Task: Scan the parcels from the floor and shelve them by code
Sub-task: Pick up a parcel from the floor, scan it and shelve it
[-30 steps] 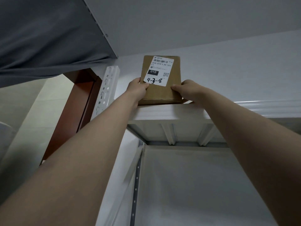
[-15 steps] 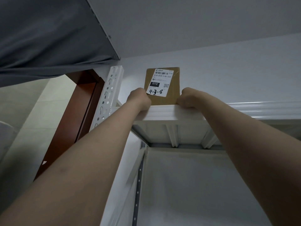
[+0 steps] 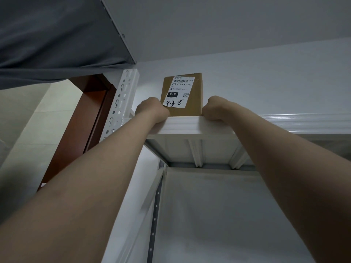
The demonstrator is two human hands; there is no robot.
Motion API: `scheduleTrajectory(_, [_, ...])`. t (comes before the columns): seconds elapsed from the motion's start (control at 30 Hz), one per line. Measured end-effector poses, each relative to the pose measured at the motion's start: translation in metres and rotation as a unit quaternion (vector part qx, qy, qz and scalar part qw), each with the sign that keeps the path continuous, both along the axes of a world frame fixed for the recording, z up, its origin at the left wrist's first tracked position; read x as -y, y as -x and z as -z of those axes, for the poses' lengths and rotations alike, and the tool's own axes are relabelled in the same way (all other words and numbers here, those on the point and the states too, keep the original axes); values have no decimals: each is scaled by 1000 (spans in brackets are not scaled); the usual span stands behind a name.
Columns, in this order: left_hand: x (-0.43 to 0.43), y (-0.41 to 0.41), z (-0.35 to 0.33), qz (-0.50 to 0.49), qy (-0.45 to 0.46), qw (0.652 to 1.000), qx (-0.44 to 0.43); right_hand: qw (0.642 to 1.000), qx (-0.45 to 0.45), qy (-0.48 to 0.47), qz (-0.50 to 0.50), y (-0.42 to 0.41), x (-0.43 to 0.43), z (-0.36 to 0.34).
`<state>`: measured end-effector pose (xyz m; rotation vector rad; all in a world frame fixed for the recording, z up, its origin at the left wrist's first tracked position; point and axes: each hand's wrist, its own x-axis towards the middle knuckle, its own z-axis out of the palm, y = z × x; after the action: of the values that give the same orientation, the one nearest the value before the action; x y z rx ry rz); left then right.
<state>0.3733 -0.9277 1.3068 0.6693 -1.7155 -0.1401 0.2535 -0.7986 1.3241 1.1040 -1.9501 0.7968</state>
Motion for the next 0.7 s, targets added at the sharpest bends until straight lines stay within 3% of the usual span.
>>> scheduleTrajectory(0.7, [-2, 0, 6, -43, 6, 999, 28, 995, 2, -95, -8, -11, -9, 5])
